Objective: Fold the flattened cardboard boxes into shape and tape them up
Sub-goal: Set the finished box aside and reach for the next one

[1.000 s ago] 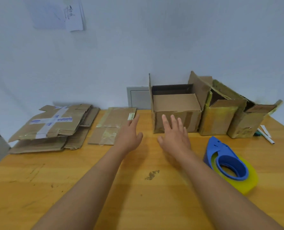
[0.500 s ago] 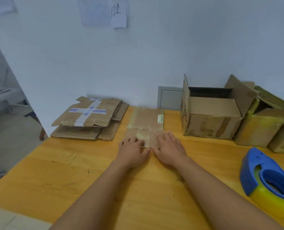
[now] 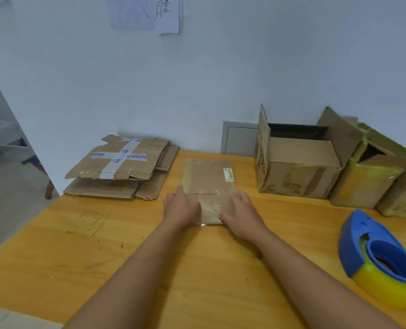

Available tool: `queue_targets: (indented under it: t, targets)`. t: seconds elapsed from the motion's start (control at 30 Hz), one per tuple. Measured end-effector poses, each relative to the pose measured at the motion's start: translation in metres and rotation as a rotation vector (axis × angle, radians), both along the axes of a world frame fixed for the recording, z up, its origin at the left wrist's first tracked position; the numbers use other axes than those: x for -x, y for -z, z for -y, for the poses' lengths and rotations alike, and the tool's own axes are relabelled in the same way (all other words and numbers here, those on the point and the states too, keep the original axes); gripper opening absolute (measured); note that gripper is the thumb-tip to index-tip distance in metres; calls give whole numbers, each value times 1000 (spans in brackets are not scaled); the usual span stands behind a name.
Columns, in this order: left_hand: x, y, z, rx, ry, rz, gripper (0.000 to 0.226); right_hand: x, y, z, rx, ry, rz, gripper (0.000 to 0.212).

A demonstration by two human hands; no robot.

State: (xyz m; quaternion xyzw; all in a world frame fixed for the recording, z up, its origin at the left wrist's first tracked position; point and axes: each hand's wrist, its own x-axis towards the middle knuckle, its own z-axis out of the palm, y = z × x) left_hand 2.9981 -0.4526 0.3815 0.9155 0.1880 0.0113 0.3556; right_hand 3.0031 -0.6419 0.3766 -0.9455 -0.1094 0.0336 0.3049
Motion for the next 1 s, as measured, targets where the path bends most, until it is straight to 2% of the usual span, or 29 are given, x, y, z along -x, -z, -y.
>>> queue_targets:
  t: [0.07,0.13,0.4,0.53,0.6,0.7,0.83,0.9,1.0]
  targets:
    - [0,-4,3,146,-66,29,56,-2,-6,2,-346,166,-36,48]
    - [4,-7,4,201,-78,51,43,-3,-11,5,-560,247,-74,51]
    - [24,-19,8,383,-87,30,13,2,-49,8,-714,118,13,61]
    - [32,-23,15,665,-109,10,20,7,-71,17,-578,-6,32,70]
    - [36,-27,18,782,-123,-2,17,10,-79,20,-489,-74,59,69]
    - [39,-35,23,872,-145,-5,5,13,-85,25,-334,-45,98,67]
    - [38,-41,31,956,-170,33,18,18,-87,32,-317,-63,53,65]
    - [37,-42,32,967,-154,32,24,23,-91,34,-322,-76,81,67]
    - [35,-44,26,729,-131,-2,45,27,-102,41,-131,-33,214,66]
